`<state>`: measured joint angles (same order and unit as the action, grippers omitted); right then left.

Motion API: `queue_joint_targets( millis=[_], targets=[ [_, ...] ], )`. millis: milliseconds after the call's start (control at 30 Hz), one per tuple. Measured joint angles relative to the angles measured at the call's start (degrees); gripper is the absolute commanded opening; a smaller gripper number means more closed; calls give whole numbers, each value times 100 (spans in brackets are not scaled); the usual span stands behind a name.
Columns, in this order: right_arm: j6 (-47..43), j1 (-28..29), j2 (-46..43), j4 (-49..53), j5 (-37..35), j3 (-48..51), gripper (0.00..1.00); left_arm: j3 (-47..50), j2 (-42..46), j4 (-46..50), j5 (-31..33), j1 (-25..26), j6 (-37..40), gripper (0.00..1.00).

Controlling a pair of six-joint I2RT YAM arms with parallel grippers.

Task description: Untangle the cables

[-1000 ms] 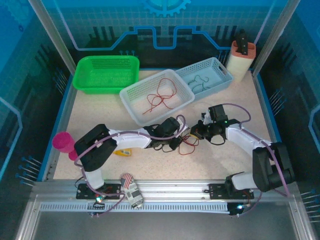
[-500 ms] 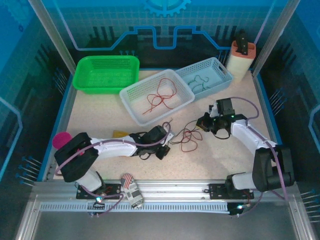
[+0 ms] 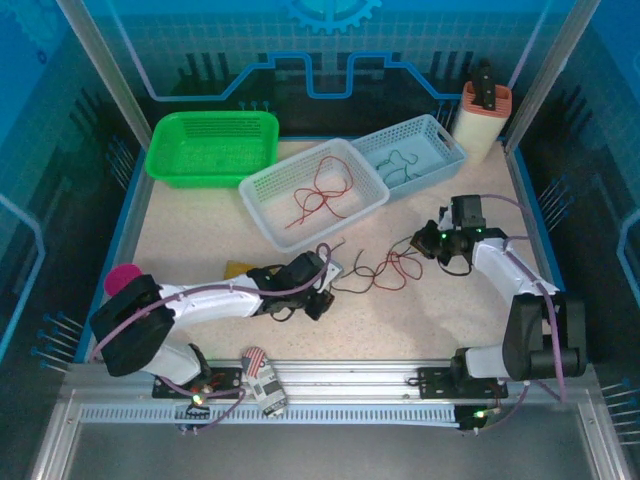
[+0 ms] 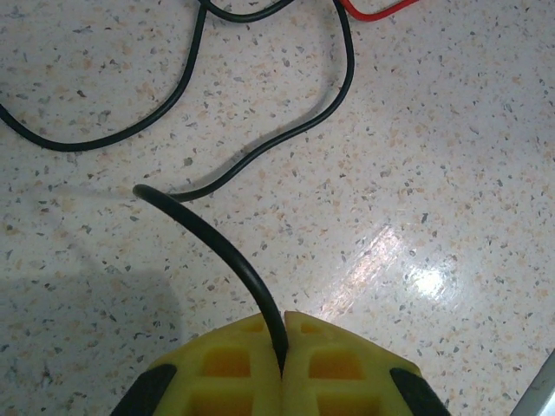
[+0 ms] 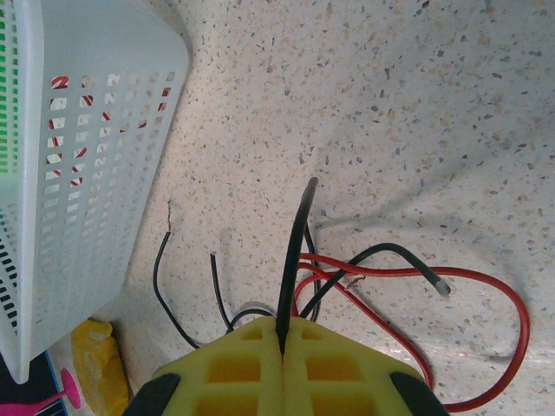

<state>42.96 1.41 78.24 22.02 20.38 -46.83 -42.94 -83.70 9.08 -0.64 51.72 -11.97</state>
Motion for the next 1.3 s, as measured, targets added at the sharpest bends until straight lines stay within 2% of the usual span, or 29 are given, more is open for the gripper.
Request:
queue_joint_targets(
  millis=[67, 267, 400, 500, 600, 767, 967, 1300],
  targets=[
    [-70, 0, -4, 2, 17, 0, 48, -2, 11, 0, 0, 0, 0, 0],
    [-601, 7, -752, 254, -205, 0, 70, -7, 68, 26, 0, 0, 28, 0],
    [-1117, 225, -1552, 739, -717, -120, 68, -63, 293, 74, -26, -2, 140, 0],
    [-1545, 791, -1751, 1261, -1108, -398, 60, -76, 542, -11, -164, -24, 195, 0],
    [-1834, 1364, -1685, 1624, -1141, -549, 56, -76, 691, -151, -330, -79, 199, 0],
    [-1945, 1993, -1167, 2000, -868, -511, 53, -76, 704, -232, -656, -205, 197, 0],
    [-1655, 2214, -203, 2013, -817, -444, 51, -76, 798, -295, -1176, -223, 203, 0],
    [-953, 2341, 647, 1364, -796, -212, 51, -76, 1375, -398, -2155, -442, 356, 0]
  ],
)
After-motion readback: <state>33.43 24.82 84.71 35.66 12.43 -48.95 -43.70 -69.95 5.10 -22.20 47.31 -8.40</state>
